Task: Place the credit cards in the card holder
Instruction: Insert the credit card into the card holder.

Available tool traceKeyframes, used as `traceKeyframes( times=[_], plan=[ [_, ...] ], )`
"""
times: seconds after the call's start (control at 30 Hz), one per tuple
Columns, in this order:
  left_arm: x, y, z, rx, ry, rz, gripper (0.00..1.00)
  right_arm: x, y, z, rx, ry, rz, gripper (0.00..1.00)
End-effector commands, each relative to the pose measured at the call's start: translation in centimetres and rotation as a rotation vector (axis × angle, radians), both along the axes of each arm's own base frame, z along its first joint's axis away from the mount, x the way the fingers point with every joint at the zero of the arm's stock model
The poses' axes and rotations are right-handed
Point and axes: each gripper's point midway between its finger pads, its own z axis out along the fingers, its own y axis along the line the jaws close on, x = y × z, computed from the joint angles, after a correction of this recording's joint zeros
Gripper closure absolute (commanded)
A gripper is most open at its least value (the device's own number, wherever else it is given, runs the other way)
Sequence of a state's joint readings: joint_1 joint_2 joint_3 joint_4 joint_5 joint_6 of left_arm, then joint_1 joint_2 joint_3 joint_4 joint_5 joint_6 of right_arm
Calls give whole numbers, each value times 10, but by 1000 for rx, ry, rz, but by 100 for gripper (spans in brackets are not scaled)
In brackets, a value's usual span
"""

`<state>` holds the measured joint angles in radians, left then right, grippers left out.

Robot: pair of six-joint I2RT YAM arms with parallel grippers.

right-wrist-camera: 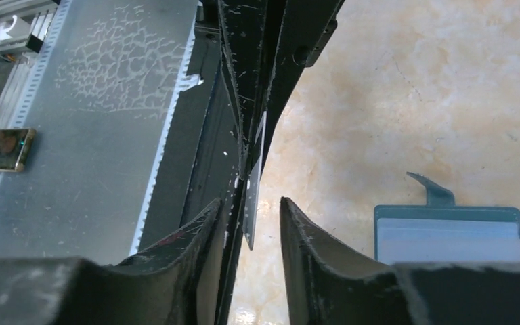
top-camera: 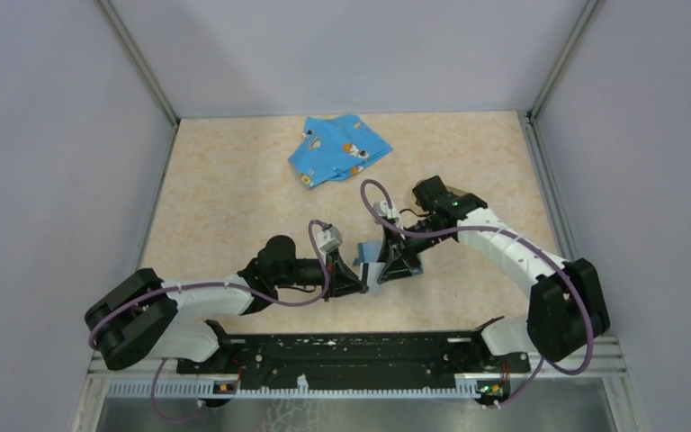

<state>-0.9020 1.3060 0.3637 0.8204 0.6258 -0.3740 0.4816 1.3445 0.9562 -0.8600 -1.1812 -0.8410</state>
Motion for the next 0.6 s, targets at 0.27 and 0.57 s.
traceKeyframes(
  times=[0.27, 0.57],
  plan=[
    [11, -3, 6, -1, -5, 16, 100, 7, 8, 4, -20, -10, 0, 81],
    [13, 1, -2, 27, 5, 30, 100, 6, 8, 12, -17, -12, 5, 71]
  ],
)
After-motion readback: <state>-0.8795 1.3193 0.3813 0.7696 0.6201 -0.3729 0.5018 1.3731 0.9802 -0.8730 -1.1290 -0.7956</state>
